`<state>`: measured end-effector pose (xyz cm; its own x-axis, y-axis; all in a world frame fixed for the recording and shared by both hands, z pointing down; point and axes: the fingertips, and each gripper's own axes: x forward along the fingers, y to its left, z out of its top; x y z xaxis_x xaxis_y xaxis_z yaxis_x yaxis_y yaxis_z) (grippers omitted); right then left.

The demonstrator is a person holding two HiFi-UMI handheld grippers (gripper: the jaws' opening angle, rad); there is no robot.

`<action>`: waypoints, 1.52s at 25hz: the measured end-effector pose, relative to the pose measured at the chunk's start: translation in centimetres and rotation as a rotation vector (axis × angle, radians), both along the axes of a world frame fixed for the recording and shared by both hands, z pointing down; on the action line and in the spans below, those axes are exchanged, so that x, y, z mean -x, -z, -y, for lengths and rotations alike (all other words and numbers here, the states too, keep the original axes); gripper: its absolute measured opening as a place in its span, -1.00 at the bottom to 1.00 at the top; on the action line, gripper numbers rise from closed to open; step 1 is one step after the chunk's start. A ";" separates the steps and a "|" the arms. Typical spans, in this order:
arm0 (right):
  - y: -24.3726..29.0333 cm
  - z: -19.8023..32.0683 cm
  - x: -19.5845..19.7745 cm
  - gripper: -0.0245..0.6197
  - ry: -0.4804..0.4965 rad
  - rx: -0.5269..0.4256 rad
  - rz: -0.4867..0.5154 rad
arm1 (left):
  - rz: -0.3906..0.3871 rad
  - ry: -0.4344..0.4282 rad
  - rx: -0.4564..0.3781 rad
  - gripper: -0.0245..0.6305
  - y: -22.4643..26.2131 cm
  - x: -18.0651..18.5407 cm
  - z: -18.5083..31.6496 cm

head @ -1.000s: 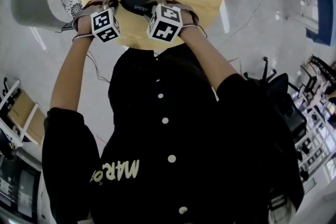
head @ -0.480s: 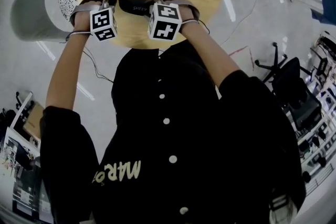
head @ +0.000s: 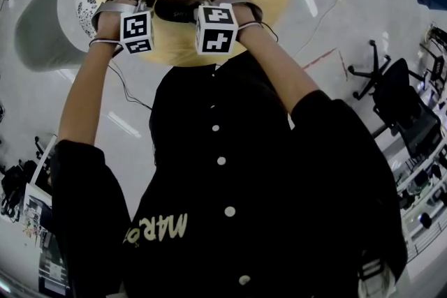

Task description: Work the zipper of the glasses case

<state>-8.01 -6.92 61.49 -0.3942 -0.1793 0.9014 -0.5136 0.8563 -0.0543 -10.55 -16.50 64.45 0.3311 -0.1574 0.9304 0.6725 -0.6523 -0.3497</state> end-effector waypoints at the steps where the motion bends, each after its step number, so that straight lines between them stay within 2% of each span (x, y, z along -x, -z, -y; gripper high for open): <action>1: 0.0 0.0 0.0 -0.48 0.000 -0.002 0.001 | 0.000 -0.021 -0.005 -0.85 0.0 -0.2 0.0; 7: -0.1 0.0 -0.1 -0.48 0.000 -0.001 0.012 | 0.014 -0.226 -0.081 -0.85 0.1 -1.6 -0.5; 9: -0.1 -0.1 -0.2 -0.48 -0.004 0.001 0.010 | 0.018 -0.260 -0.089 -0.84 0.1 -1.9 -0.7; 15: 0.0 0.0 -0.2 -0.48 -0.022 0.003 0.023 | -0.001 -0.227 -0.079 -0.84 0.1 -1.8 -0.6; 17: 0.0 0.1 -0.4 -0.48 -0.057 0.020 0.049 | 0.018 -0.208 -0.079 -0.84 -0.1 -1.6 -0.4; 20: 0.2 0.3 -0.6 -0.50 -0.118 0.040 0.087 | 0.068 -0.173 -0.076 -0.55 -0.2 -0.6 0.5; 21: 0.3 0.4 -0.6 -0.49 -0.128 0.039 0.092 | 0.074 -0.159 -0.078 -0.53 0.0 -0.4 0.8; 27: 0.7 0.2 -0.5 -0.55 -0.166 0.040 0.125 | 0.017 -0.085 -0.090 -0.53 2.0 -0.2 1.0; 30: 1.6 0.4 -0.7 -0.60 -0.198 0.052 0.194 | -0.032 0.013 -0.068 -0.66 3.3 -0.5 1.0; 32: 2.5 0.6 -1.3 -0.72 -0.239 0.045 0.246 | -0.082 0.143 -0.004 -0.86 4.5 -0.5 0.8; 34: 3.8 0.6 -2.1 -0.91 -0.295 0.021 0.302 | -0.151 0.287 0.077 -0.91 6.1 -0.5 0.3; 38: 7.9 1.1 -4.3 -0.91 -0.377 -0.081 0.428 | -0.320 0.541 0.213 -0.91 10.6 -0.9 -0.6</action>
<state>-3.67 -8.06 53.56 -0.6163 -0.4401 0.6531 -0.7310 0.6282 -0.2664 -9.66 -15.90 53.83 0.5218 -0.2027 0.8286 0.1149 -0.9458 -0.3037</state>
